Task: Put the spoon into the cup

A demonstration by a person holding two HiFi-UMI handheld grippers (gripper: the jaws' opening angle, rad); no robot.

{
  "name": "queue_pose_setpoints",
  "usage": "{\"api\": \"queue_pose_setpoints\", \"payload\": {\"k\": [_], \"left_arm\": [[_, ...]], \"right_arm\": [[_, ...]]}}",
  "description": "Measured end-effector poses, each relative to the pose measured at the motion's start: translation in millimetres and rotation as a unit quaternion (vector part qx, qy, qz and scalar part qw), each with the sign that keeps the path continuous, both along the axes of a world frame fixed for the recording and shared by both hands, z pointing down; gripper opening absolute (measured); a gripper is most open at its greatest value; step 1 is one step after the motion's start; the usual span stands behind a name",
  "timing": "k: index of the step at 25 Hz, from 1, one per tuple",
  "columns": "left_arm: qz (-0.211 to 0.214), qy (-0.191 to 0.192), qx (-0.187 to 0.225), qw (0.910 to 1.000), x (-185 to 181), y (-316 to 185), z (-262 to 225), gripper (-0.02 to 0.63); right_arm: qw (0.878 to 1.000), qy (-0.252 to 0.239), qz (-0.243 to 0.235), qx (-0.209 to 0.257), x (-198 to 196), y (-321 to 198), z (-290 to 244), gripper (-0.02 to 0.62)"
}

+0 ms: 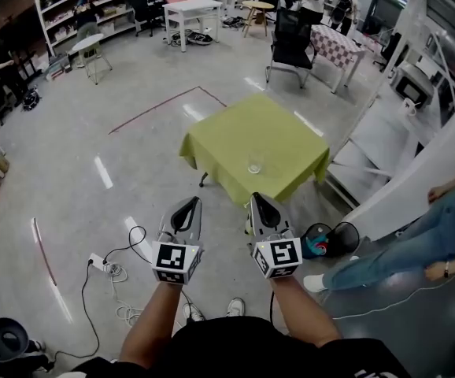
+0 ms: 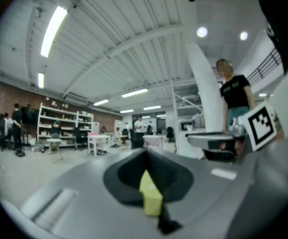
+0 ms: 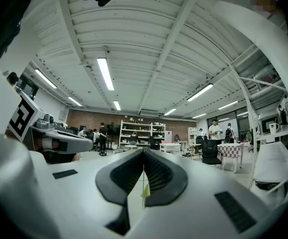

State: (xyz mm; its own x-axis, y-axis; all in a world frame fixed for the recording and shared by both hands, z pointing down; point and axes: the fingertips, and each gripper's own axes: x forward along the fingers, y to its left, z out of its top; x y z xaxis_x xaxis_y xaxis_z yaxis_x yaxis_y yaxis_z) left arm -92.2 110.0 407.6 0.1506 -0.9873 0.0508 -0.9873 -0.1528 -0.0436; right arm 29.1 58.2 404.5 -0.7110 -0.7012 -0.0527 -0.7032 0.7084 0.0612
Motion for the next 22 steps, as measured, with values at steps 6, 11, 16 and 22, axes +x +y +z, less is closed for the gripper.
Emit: {"api": "queue_pose_setpoints", "payload": {"k": [6,11,16,22], "left_arm": [[0.003,-0.003,0.0,1.0,17,-7,6,0.006],[0.0,-0.002,-0.005,1.0,33,-12,10,0.006],[-0.004,0.003,-0.004,1.0,45,-21,12,0.006],[0.017,-0.001,-0.01,0.9998,58,-38,18,0.006]], "right_arm": [[1.0,-0.011,-0.005,-0.002,14,-4,-3,0.011],[1.0,-0.01,-0.013,-0.008,29,-8,2,0.011],[1.0,-0.005,-0.022,-0.004,37,-12,4,0.011],[1.0,-0.006,-0.022,-0.009,41,-21,9,0.011]]}}
